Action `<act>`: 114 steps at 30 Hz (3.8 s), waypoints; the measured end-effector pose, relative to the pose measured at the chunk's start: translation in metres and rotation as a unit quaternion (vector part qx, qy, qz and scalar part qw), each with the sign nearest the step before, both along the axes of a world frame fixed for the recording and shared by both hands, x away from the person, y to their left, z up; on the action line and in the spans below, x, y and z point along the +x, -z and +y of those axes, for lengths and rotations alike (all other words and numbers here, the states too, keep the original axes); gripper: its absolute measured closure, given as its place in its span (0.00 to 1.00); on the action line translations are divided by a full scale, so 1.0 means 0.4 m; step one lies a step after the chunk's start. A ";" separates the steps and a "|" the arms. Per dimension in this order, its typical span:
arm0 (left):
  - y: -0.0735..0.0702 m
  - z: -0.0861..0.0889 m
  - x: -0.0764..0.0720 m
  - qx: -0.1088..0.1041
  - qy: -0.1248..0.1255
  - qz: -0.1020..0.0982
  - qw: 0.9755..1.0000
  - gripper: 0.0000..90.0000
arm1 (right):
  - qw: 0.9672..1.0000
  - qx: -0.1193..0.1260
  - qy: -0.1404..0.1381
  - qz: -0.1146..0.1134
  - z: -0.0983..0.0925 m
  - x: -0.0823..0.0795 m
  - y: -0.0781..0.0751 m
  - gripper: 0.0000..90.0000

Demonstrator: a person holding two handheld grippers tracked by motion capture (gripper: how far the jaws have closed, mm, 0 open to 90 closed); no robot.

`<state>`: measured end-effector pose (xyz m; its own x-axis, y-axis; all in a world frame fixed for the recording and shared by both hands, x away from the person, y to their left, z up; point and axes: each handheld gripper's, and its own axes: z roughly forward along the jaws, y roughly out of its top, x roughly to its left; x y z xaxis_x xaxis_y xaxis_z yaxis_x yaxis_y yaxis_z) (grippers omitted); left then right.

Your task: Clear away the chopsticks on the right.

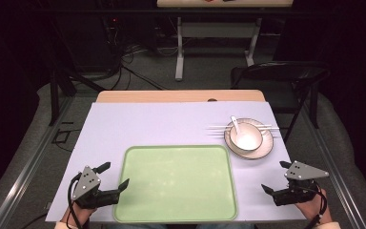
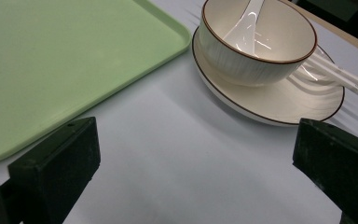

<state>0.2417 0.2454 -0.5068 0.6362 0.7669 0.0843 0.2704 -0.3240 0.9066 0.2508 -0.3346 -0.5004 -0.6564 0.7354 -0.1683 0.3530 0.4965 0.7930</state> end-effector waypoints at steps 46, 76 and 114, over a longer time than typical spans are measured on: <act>0.000 0.001 0.000 0.004 0.004 0.002 1.000 0.17 | 0.995 -0.068 0.023 0.063 -0.021 0.371 -0.172 0.00; 0.001 0.003 -0.001 0.000 0.002 0.004 1.000 0.17 | 0.975 -0.146 0.021 0.166 0.000 0.644 -0.073 0.62; 0.000 0.004 -0.001 -0.001 0.003 0.005 1.000 0.17 | 0.956 -0.221 -0.055 0.184 0.047 0.695 0.002 0.93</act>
<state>0.2411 0.2471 -0.5067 0.6412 0.7634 0.0774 0.2770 -0.3243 0.9045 0.5288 -0.3157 -0.5012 -0.8001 0.5690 -0.1901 0.4942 0.8048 0.3288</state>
